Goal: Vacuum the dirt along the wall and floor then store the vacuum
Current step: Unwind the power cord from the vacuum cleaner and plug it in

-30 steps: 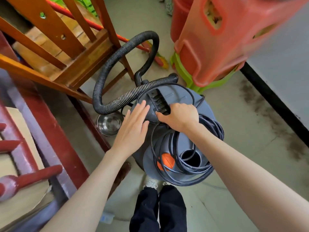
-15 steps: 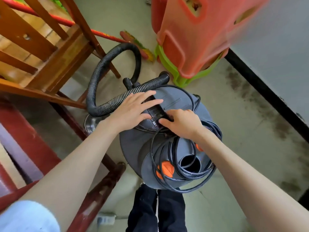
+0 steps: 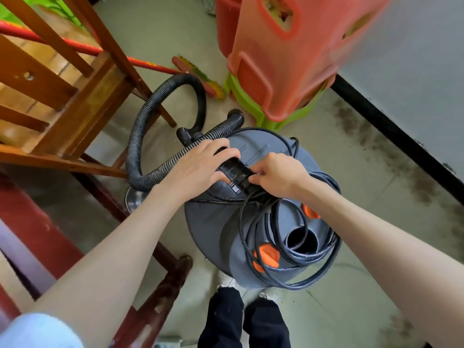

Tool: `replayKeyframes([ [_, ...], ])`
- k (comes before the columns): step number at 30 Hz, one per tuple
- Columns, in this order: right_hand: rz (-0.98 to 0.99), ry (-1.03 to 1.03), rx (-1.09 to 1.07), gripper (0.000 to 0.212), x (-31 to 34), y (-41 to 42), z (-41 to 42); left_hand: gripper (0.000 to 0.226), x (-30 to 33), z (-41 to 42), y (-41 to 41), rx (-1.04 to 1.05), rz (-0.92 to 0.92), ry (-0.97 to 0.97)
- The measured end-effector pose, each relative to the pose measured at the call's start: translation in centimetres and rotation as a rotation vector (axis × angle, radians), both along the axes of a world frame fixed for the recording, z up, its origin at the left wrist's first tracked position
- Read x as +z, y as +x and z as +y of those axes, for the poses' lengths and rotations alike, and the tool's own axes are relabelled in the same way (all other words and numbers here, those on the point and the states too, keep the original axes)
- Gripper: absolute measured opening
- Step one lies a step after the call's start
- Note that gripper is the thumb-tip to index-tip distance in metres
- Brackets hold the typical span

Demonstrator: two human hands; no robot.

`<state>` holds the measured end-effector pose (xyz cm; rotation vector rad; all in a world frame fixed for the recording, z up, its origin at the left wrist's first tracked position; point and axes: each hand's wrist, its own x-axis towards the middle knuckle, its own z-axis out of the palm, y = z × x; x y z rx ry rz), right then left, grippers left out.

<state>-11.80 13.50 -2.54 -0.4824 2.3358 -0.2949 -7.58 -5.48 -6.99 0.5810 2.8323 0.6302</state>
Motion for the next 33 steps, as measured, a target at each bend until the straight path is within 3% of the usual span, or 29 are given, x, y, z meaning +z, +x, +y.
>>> replayKeyframes([
  [12,0.145,0.111,0.078,0.019,1.5,-1.5,3.9,0.049,0.1,5.2,0.2,0.110,0.115,0.005],
  [17,0.131,0.175,0.135,0.031,1.2,-0.3,6.9,0.049,0.3,8.2,1.0,0.107,0.015,0.034],
  [21,0.134,0.228,0.184,0.029,0.9,0.8,9.5,0.051,0.1,10.2,0.5,0.067,-0.167,0.151],
  [25,0.181,0.229,0.213,0.030,0.7,1.6,12.2,0.032,-0.3,12.3,-1.1,-0.022,-0.333,0.247],
  [29,0.180,0.229,0.228,0.032,0.8,2.1,14.3,0.024,-0.6,14.4,-1.9,-0.053,-0.402,0.212],
  [33,0.056,0.261,0.249,0.034,0.6,1.4,15.0,0.025,-0.7,16.7,-1.8,0.002,-0.404,0.184],
])
